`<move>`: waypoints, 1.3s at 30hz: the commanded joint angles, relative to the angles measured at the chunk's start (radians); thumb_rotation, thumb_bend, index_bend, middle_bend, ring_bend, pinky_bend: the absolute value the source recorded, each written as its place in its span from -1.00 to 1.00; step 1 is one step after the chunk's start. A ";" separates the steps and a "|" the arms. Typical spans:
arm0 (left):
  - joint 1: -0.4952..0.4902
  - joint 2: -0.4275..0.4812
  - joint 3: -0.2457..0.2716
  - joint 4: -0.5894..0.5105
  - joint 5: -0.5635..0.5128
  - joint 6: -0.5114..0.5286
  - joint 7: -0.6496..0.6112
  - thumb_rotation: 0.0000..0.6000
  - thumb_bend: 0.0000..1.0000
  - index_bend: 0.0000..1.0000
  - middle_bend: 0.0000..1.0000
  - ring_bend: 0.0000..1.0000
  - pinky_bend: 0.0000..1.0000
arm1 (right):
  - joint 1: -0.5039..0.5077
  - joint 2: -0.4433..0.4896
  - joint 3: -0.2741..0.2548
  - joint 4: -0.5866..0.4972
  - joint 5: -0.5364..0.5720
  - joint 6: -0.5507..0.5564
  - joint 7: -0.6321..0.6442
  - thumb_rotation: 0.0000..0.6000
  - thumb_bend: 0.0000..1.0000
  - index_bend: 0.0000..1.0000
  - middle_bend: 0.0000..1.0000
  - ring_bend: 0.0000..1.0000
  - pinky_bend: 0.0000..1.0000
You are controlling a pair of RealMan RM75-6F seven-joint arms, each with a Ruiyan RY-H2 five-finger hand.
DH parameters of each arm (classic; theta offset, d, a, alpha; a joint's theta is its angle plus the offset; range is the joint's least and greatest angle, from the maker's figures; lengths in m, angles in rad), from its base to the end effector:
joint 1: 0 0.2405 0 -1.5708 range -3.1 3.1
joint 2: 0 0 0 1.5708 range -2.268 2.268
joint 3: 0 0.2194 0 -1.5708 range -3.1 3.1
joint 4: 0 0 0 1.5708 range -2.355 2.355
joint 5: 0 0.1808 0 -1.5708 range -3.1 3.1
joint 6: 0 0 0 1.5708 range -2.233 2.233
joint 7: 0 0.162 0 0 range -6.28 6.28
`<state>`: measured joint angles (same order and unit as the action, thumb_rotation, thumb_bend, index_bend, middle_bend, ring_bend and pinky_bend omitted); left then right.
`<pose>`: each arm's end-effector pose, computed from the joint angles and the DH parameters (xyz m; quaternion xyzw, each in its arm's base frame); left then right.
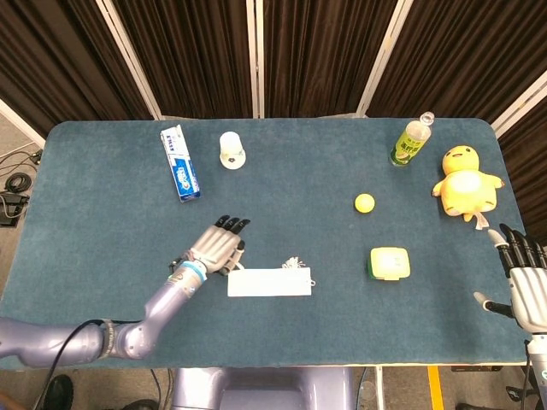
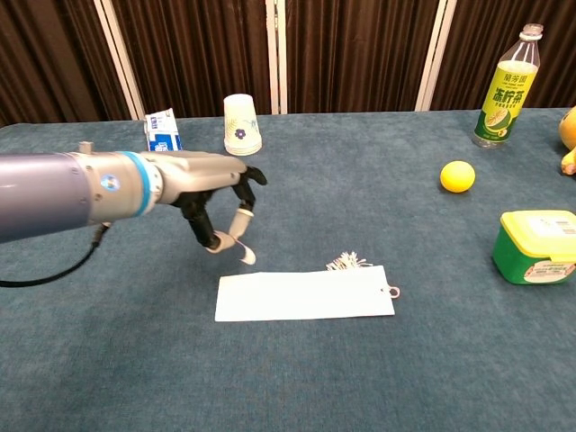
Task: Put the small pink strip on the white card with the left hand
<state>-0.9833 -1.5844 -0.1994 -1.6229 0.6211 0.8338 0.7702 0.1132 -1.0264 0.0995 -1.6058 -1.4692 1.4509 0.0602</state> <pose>-0.0597 0.3183 -0.0383 -0.8170 -0.3714 -0.2590 0.3570 -0.2687 -0.2108 0.2018 0.5910 -0.3689 0.3907 0.6016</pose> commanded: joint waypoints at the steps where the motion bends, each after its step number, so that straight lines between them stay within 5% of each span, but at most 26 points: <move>1: -0.057 -0.042 0.023 0.009 -0.059 0.038 0.057 1.00 -0.12 0.29 -1.00 -1.00 -1.00 | 0.001 0.000 0.000 0.001 0.001 -0.001 0.001 1.00 -1.00 -0.92 -1.00 -1.00 -1.00; 18: -0.167 -0.146 0.047 0.062 -0.197 0.109 0.139 1.00 -0.13 0.23 -1.00 -1.00 -1.00 | 0.000 0.004 0.004 0.011 0.011 -0.006 0.025 1.00 -1.00 -0.92 -1.00 -1.00 -1.00; 20: -0.172 -0.150 0.048 0.065 -0.207 0.106 0.140 1.00 -0.15 -0.04 -1.00 -1.00 -1.00 | 0.000 0.004 0.004 0.012 0.012 -0.007 0.026 1.00 -1.00 -0.92 -1.00 -1.00 -1.00; 23: -0.181 -0.160 0.050 0.074 -0.224 0.096 0.136 1.00 -0.32 -0.89 -1.00 -1.00 -1.00 | -0.001 0.005 0.004 0.012 0.011 -0.005 0.029 1.00 -1.00 -0.92 -1.00 -1.00 -1.00; 24: -0.181 -0.161 0.046 0.076 -0.227 0.089 0.124 1.00 -0.38 -0.98 -1.00 -1.00 -1.00 | -0.001 0.005 0.004 0.012 0.011 -0.005 0.029 1.00 -1.00 -0.92 -1.00 -1.00 -1.00; 26: -0.176 -0.164 0.036 0.082 -0.208 0.080 0.089 1.00 -0.51 -1.00 -1.00 -1.00 -1.00 | -0.001 0.005 0.004 0.013 0.010 -0.005 0.029 1.00 -1.00 -0.92 -1.00 -1.00 -1.00; 39: -0.105 -0.151 0.015 0.087 0.053 0.100 -0.123 1.00 -0.52 -1.00 -1.00 -1.00 -1.00 | -0.001 0.004 0.001 0.012 0.006 -0.005 0.027 1.00 -1.00 -0.92 -1.00 -1.00 -1.00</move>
<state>-1.1072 -1.7457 -0.1775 -1.5318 0.6343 0.9247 0.6822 0.1124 -1.0219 0.1007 -1.5938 -1.4633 1.4461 0.0870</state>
